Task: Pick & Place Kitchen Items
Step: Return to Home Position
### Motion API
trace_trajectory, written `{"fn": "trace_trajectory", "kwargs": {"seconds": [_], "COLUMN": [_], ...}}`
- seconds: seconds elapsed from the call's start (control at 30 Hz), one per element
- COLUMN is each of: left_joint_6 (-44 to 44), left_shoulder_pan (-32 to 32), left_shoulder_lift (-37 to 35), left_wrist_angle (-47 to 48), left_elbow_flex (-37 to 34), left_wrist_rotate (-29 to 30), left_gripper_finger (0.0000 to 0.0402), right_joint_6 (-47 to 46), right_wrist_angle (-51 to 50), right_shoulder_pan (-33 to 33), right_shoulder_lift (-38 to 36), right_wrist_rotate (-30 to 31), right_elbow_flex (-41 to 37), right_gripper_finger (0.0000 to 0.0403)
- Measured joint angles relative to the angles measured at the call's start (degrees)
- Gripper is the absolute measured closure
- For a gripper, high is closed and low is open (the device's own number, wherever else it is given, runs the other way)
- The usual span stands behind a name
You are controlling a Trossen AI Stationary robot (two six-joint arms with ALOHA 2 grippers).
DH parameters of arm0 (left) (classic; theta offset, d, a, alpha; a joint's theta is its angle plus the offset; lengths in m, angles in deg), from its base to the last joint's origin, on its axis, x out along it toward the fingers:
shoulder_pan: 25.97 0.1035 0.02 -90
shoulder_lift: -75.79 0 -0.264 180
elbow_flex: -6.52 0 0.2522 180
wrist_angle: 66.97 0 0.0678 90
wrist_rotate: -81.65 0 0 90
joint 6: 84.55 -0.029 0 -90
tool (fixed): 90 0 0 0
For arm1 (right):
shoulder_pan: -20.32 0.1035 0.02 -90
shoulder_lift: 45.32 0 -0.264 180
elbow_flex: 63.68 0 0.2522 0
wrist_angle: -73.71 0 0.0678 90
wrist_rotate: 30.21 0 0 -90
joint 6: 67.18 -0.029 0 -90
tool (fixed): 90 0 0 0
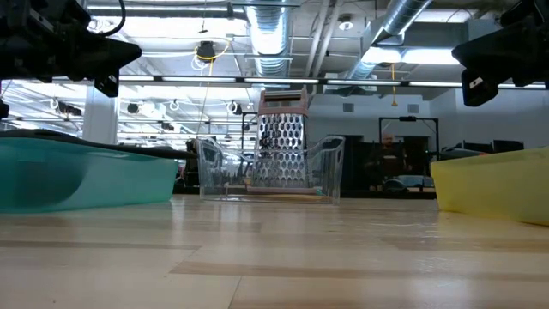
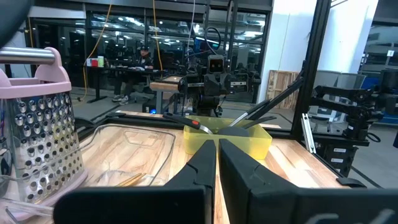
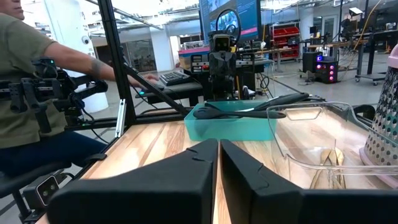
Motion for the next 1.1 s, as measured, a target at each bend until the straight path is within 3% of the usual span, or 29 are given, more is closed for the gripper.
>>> {"fn": "trace_trajectory", "kwargs": {"seconds": [1.1], "left_joint_6": [0.0], "left_shoulder_pan": [0.0], "left_shoulder_lift": [0.02], "left_wrist_angle": [-0.01], "left_elbow_flex": [0.0], "left_wrist_rotate": [0.0], "left_gripper_finger": [0.0398], "right_joint_6": [0.0], "right_wrist_angle": [0.01], "right_shoulder_pan": [0.0], "right_shoulder_lift": [0.0], "right_wrist_rotate": [-0.01], "right_elbow_flex": [0.01], "right_gripper_finger": [0.0381]}}
